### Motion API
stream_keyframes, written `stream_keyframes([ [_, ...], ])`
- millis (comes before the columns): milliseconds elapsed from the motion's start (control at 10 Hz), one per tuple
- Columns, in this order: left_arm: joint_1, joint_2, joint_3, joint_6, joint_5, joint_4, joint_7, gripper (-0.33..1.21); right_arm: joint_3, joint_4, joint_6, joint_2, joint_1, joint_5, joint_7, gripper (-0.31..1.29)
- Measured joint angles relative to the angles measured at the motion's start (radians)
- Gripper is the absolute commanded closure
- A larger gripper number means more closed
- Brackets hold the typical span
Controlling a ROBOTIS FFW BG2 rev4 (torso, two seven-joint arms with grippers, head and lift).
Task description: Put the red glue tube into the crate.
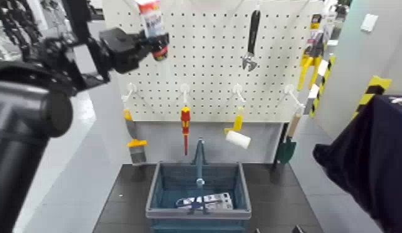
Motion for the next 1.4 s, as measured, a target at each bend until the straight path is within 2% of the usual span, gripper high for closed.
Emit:
stream_keyframes([
  [800, 0.138, -0.087, -0.075, -0.021, 0.078, 0.239, -0.017, 1.16, -0.001, 0.001, 0.002, -0.001, 0.0, -0.005, 0.0, 0.15],
  [1400, 0.276, -0.122, -0.066, 0.009, 0.092, 0.287, -0.013, 1.16, -0.003, 0.004, -0.002, -0.002, 0.001, -0.009, 0.003, 0.15],
])
